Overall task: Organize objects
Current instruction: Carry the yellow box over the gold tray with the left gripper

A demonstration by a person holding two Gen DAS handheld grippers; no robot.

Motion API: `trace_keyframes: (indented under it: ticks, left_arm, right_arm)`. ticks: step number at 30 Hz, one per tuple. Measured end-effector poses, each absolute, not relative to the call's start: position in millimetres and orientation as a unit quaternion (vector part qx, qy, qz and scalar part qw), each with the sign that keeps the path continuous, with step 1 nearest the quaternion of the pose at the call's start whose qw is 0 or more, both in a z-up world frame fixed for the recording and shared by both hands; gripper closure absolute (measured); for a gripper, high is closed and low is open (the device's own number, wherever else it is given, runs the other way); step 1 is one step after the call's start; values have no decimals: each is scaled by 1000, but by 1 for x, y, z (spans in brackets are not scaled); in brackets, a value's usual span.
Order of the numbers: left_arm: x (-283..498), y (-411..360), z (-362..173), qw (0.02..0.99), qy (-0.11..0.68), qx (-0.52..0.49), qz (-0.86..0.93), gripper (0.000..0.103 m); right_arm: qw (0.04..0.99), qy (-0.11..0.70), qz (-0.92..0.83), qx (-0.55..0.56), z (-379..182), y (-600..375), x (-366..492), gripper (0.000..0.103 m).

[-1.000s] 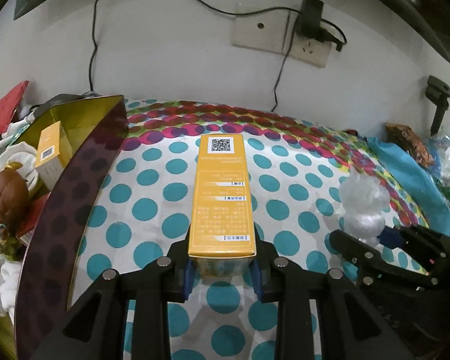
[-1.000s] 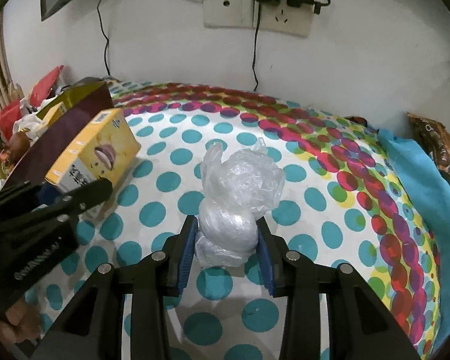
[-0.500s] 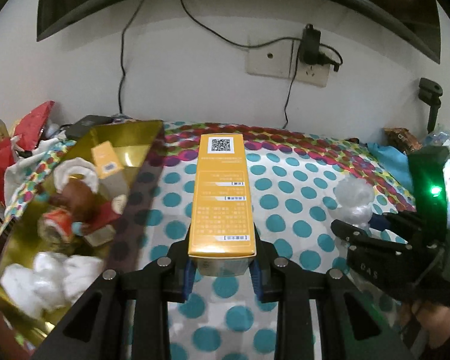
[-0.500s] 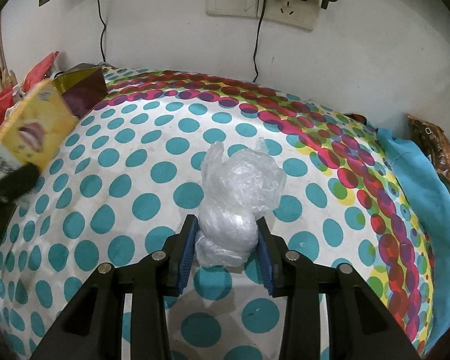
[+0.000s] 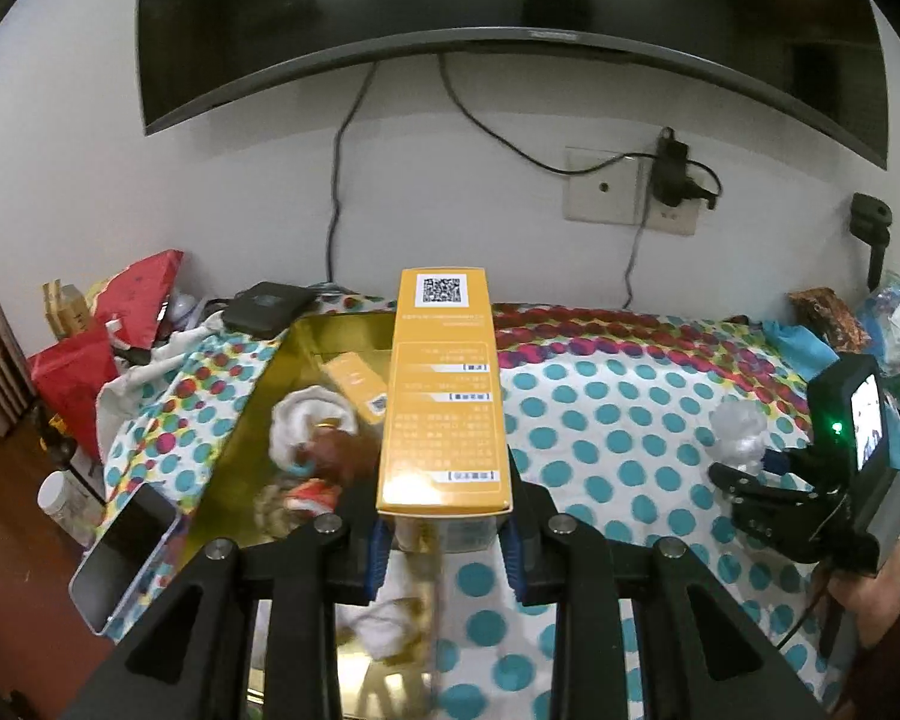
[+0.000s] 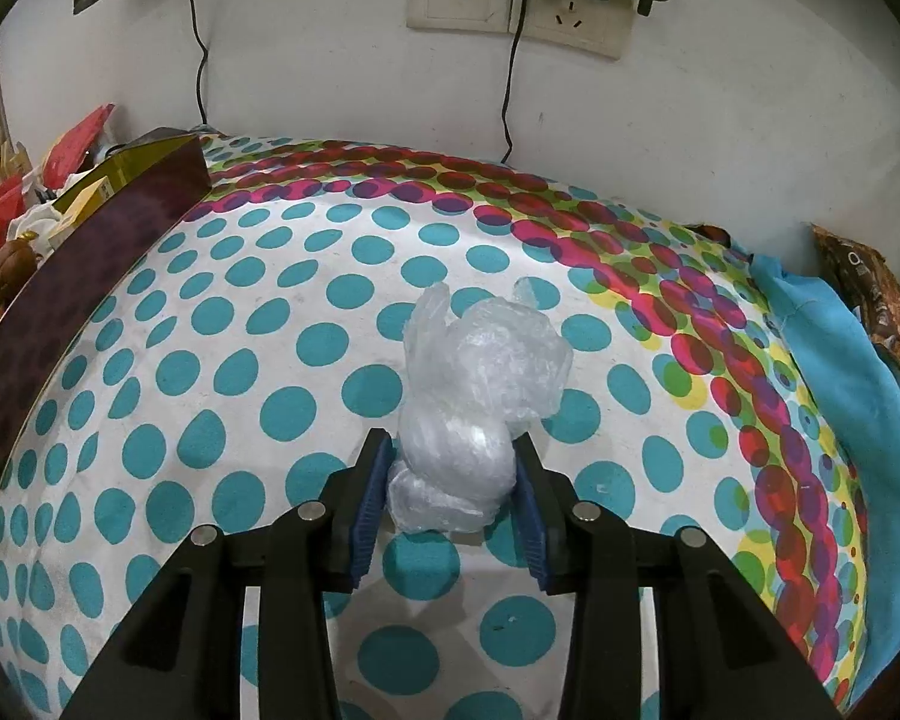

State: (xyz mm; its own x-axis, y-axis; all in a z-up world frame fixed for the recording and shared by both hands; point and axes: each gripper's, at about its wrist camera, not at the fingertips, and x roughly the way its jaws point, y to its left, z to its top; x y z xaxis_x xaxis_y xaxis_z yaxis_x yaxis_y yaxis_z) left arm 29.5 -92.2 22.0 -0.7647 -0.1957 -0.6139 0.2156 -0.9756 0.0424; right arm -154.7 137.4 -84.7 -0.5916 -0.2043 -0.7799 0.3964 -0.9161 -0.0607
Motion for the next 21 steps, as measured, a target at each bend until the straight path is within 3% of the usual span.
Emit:
trace_keyframes:
  ticks: [10, 21]
  left_arm:
    - [43, -160, 18, 143, 52, 343, -927, 73]
    - [47, -175, -20, 118, 57, 395, -909, 73]
  right_arm:
    - [170, 118, -885, 418, -85, 139, -155, 65]
    - [169, 117, -885, 418, -85, 140, -156, 63]
